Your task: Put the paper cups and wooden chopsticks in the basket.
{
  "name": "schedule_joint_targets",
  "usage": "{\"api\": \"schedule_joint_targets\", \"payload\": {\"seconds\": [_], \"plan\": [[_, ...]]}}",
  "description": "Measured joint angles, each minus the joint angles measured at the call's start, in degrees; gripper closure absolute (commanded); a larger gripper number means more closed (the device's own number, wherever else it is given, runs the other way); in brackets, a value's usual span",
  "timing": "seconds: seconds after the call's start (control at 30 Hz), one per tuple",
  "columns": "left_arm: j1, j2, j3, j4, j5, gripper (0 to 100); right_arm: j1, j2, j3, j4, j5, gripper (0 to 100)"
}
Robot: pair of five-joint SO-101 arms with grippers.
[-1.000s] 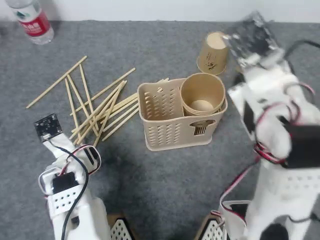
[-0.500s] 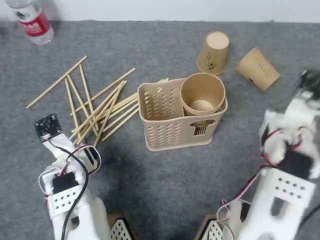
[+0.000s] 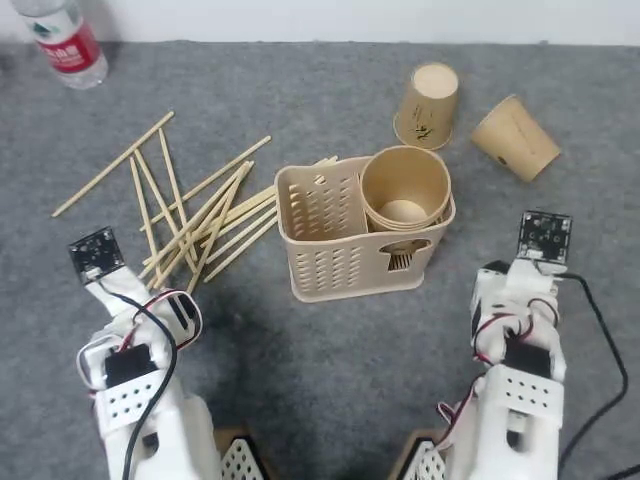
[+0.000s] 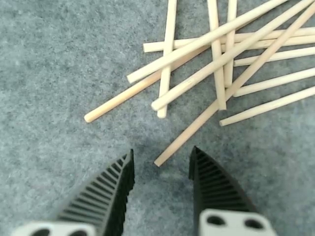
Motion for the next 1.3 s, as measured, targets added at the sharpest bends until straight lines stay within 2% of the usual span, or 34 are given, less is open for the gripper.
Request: {"api": "schedule_joint_targets", "payload": {"seconds": [0.47,0.77,1.3], "plan": [[2.11,0.00,1.14,-0.70,0.00,83,-2.11,-0.53,1.23,-1.67,0.00,98.4],[-5.19,0.00,2.46,-1.85,0.09,83,-2.11,-0.53,1.23,-1.67,0.00,98.3],[-5.71,0.00,2.46,-1.85,0.09,83,-2.11,-0.53,1.23,-2.20,0.00,98.3]]}}
